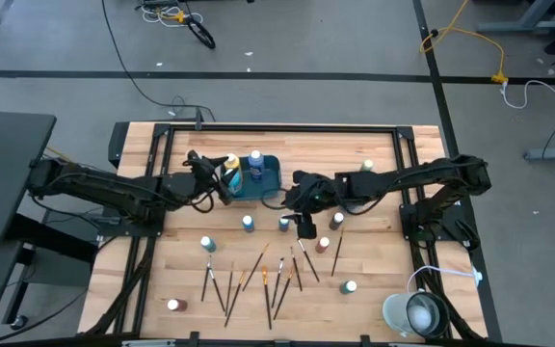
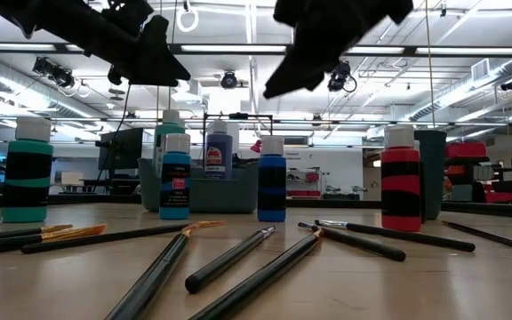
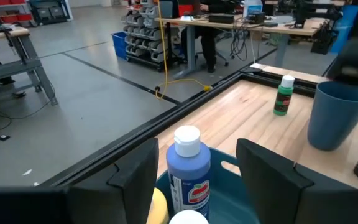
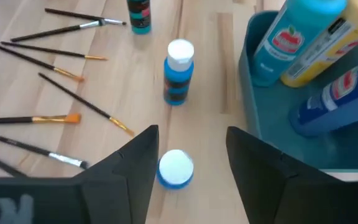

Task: Pick & Place Paint Supplies
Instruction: Put the blue paint bottle into the blue bin

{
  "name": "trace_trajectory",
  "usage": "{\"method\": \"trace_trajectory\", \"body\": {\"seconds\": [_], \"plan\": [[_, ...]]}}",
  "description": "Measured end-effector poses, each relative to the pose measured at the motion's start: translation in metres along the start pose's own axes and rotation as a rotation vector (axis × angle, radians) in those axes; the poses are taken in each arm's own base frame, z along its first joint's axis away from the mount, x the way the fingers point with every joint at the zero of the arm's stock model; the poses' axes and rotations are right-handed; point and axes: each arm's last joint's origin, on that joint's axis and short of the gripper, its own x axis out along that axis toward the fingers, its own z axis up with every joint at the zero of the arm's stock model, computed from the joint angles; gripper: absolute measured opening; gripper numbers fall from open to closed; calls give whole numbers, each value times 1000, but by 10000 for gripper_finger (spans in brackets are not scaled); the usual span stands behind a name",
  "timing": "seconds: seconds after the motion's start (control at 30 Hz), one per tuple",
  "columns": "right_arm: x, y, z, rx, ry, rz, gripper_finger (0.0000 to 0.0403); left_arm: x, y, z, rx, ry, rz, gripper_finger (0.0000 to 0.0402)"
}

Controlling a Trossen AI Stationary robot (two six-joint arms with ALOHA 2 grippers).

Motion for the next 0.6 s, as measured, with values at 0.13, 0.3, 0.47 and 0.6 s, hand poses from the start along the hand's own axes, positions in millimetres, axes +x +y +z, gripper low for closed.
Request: {"method": "trace_trajectory", "body": {"seconds": [0.13, 0.3, 0.47, 0.6], "plan": [[10, 1, -19, 10, -87, -7, 192, 0, 0, 0, -1, -1, 0, 224], [17, 4, -38, 19, -175, 37, 207, 0, 0, 0, -2, -1, 0, 222], [19, 6, -52, 44, -172, 33, 227, 0, 0, 0, -4, -4, -1, 222], [27, 6, -57, 59, -166, 30, 231, 0, 0, 1, -9, -8, -1, 222]]}}
